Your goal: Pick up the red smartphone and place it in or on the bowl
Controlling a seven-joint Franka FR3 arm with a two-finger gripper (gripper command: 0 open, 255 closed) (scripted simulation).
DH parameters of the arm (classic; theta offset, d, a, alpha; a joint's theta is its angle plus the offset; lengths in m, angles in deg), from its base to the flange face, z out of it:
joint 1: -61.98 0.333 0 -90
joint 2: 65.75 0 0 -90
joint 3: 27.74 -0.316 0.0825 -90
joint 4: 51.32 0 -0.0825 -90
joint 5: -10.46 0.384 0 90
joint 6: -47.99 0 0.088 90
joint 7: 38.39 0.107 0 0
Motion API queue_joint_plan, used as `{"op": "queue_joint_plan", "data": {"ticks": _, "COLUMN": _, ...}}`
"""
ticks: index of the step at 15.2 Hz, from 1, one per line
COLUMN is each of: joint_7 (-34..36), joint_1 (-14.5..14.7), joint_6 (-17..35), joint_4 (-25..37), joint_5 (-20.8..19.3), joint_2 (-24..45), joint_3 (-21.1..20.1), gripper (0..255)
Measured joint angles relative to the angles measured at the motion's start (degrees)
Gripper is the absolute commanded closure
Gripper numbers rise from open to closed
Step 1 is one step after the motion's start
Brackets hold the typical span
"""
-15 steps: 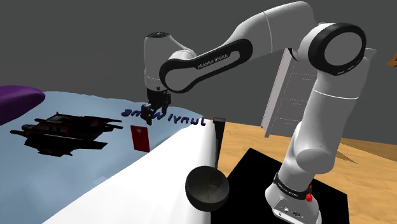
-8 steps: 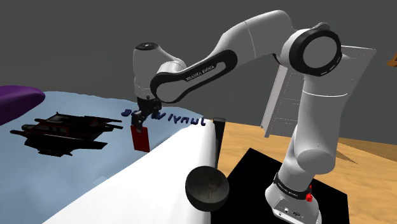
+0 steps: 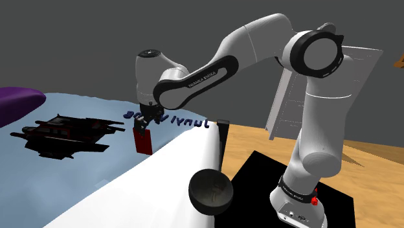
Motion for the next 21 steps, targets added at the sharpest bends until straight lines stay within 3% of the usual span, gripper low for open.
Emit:
{"op": "queue_joint_plan", "data": {"ticks": 2, "joint_7": 0.0, "joint_1": 0.0, "joint_6": 0.0, "joint_4": 0.0, "joint_5": 0.0, "joint_2": 0.0, "joint_3": 0.0, "gripper": 0}}
{"op": "queue_joint_plan", "data": {"ticks": 3, "joint_7": 0.0, "joint_1": 0.0, "joint_6": 0.0, "joint_4": 0.0, "joint_5": 0.0, "joint_2": 0.0, "joint_3": 0.0, "gripper": 255}}
{"op": "queue_joint_plan", "data": {"ticks": 13, "joint_7": 0.0, "joint_1": 0.0, "joint_6": 0.0, "joint_4": 0.0, "joint_5": 0.0, "joint_2": 0.0, "joint_3": 0.0, "gripper": 255}}
{"op": "queue_joint_plan", "data": {"ticks": 21, "joint_7": -1.7, "joint_1": -0.1, "joint_6": -4.6, "joint_4": 3.1, "joint_5": 1.6, "joint_2": -1.8, "joint_3": -0.4, "gripper": 255}}
